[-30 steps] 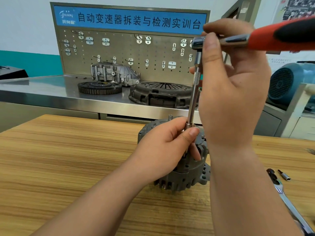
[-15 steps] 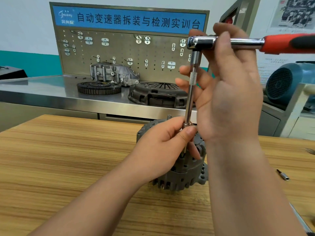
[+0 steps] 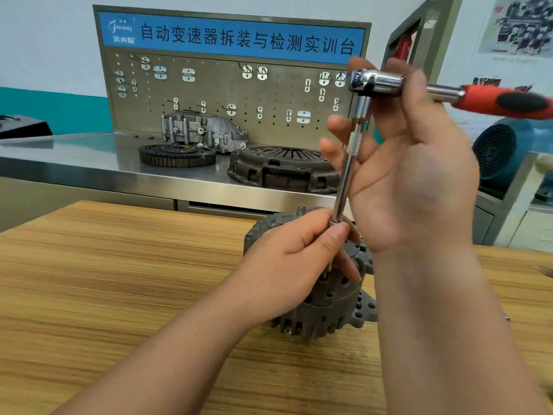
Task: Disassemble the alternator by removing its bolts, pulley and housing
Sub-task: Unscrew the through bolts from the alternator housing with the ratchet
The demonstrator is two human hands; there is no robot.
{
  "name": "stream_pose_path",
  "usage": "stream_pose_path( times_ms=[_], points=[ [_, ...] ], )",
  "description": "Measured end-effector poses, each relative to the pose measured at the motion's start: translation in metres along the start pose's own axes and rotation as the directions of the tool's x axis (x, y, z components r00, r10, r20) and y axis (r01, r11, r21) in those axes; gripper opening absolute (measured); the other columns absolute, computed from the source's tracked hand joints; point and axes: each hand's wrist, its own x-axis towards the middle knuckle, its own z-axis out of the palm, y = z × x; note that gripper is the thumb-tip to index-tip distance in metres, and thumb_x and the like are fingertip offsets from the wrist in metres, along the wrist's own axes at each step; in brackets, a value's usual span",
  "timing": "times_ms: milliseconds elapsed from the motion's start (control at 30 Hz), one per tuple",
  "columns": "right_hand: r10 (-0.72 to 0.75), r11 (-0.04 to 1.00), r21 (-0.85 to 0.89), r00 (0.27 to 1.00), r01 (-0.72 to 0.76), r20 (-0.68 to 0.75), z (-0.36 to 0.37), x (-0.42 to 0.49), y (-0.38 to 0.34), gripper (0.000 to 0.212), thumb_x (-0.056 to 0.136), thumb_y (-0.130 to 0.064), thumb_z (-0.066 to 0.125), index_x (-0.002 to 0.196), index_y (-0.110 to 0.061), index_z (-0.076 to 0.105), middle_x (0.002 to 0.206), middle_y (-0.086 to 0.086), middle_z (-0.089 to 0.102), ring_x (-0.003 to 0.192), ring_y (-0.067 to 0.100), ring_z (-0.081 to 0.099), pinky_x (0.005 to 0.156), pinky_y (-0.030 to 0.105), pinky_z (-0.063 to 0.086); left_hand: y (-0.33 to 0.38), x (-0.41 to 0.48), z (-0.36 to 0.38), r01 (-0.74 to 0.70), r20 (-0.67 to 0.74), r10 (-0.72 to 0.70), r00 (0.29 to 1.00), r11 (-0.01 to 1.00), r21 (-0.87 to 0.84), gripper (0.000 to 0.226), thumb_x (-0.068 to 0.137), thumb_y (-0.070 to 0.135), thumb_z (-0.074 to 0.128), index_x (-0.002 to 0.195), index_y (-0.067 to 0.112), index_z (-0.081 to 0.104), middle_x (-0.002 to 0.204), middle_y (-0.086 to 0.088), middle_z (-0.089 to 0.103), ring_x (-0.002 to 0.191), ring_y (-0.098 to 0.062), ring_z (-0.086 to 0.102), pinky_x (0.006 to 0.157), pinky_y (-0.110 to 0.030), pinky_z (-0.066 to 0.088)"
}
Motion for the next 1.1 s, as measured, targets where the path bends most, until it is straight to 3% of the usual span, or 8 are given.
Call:
stream_pose_path(
  times_ms=[100,200,333,400,600,800,967,1100],
  points=[
    [0.044,0.995,0.082,0.998,-0.048,0.055,-0.0016,0.0008,0.0001,0.018,0.103,-0.024,0.038,0.103,-0.020,0.055,0.097,0.001,0.072,0.060,0.016,0.064,0.058,0.028,0.052,-0.0019,0.0016,0.0012,-0.008,0.002,0.008,1.000,1.000,-0.016,0.029,0.089,0.042,0.040,0.087,0.021,0.061,0.074,0.011,0.072,0.083,-0.033,0.064,0.083,-0.056,0.050],
    [-0.116,0.984,-0.128,0.992,0.121,0.044,-0.0019,-0.0017,0.0040,0.014,0.101,-0.017,0.045,0.100,-0.021,0.058,0.106,0.006,0.067,0.065,0.019,0.064,0.059,0.030,0.054,-0.0018,0.0017,0.0014,-0.020,-0.016,0.020,1.000,1.000,0.019,0.037,0.087,0.044,0.041,0.094,0.015,0.063,0.076,0.014,0.071,0.085,-0.030,0.064,0.082,-0.055,0.051],
    [-0.479,0.660,-0.530,0.842,0.533,0.250,-0.0013,-0.0017,0.0076,0.011,0.097,-0.006,0.051,0.099,-0.016,0.055,0.091,-0.001,0.062,0.069,0.007,0.056,0.063,0.026,0.048,-0.0014,0.0023,0.0021,0.012,-0.021,-0.011,1.000,1.000,0.028,0.041,0.086,0.046,0.041,0.107,0.019,0.065,0.093,0.013,0.074,0.095,-0.027,0.066,0.086,-0.053,0.051],
    [-0.512,0.578,-0.580,0.809,0.574,0.290,-0.0022,-0.0013,0.0093,0.011,0.097,-0.004,0.051,0.102,-0.014,0.055,0.091,-0.001,0.060,0.068,0.002,0.053,0.062,0.024,0.046,-0.0015,0.0025,0.0029,0.021,-0.028,-0.020,0.999,1.000,0.016,0.043,0.086,0.046,0.042,0.110,0.018,0.064,0.097,0.011,0.074,0.099,-0.029,0.065,0.088,-0.053,0.051],
    [-0.153,0.962,-0.225,0.988,0.154,0.021,0.0011,-0.0045,0.0051,0.014,0.102,-0.019,0.044,0.106,-0.019,0.058,0.113,0.006,0.065,0.066,0.019,0.065,0.060,0.029,0.054,-0.0025,0.0008,0.0021,-0.006,-0.040,0.007,0.999,1.000,0.019,0.029,0.089,0.049,0.039,0.093,0.031,0.061,0.076,0.020,0.069,0.080,-0.020,0.062,0.080,-0.053,0.051],
    [0.092,0.990,0.106,0.994,-0.097,0.059,0.0015,0.0006,-0.0003,0.022,0.103,-0.027,0.036,0.105,-0.019,0.056,0.096,0.000,0.071,0.059,0.015,0.063,0.058,0.028,0.052,-0.0045,0.0017,0.0006,-0.006,0.001,0.006,1.000,1.000,-0.024,0.025,0.090,0.043,0.041,0.097,0.032,0.062,0.083,0.012,0.071,0.090,-0.028,0.064,0.086,-0.056,0.050],
    [0.037,0.996,0.071,0.995,-0.044,0.091,0.0000,-0.0006,0.0026,0.018,0.103,-0.024,0.038,0.107,-0.021,0.055,0.102,0.004,0.070,0.060,0.015,0.063,0.059,0.028,0.053,-0.0040,0.0019,0.0000,-0.011,0.011,0.011,1.000,1.000,0.005,0.032,0.087,0.041,0.042,0.095,0.017,0.062,0.077,0.011,0.071,0.085,-0.033,0.064,0.082,-0.056,0.051],
    [-0.287,0.904,-0.298,0.952,0.307,0.108,0.0007,-0.0036,0.0072,0.012,0.100,-0.013,0.046,0.102,-0.019,0.056,0.102,0.005,0.065,0.068,0.020,0.064,0.060,0.030,0.054,-0.0025,0.0025,0.0018,0.011,0.000,-0.011,1.000,1.000,0.018,0.041,0.085,0.043,0.042,0.108,0.016,0.063,0.094,0.011,0.074,0.095,-0.035,0.064,0.084,-0.055,0.051]
  ],
)
